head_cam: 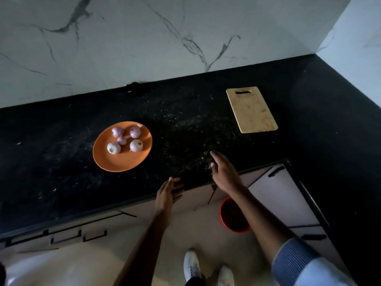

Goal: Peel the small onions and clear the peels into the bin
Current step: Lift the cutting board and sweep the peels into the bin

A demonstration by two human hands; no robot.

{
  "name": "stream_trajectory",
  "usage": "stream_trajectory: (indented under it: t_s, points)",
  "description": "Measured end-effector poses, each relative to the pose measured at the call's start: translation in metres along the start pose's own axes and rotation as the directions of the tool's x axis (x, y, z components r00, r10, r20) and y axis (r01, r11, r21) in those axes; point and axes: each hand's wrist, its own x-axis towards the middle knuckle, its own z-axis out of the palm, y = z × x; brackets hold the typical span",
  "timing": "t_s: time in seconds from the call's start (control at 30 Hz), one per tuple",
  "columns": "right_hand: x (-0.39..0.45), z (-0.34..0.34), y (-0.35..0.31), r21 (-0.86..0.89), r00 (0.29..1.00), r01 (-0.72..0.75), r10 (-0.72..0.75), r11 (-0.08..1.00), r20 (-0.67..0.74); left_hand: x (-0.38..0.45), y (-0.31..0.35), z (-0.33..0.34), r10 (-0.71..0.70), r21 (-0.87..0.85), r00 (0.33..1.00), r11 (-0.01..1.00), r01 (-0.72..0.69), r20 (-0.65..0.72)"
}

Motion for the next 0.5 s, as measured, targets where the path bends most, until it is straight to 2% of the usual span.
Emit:
stream_trajectory:
  t_s: [0.07,0.17,0.3,0.5]
  points:
    - [0.017,-0.005,-0.004,-0.010,0.997,0.039,-0.038,0.999,0.068,-0.002,-0.008,0.008,-0.004,0.030,1.000,1.000,0.004,0.007]
    - [0.021,0.000,-0.009,-0.074,0.964,0.181,-0.162,0.981,0.212,-0.005,-0.021,0.009,0.009,0.022,0.999,1.000,-0.008,-0.044]
    - [0.017,-0.005,-0.002,-0.095,0.928,0.290,-0.255,0.952,0.271,-0.010,-0.039,-0.003,-0.031,-0.022,0.996,0.999,0.029,-0.088]
    - [0.025,-0.029,0.024,-0.109,0.849,0.437,-0.370,0.893,0.377,0.005,-0.079,0.027,-0.254,-0.239,0.965,0.935,0.262,0.063]
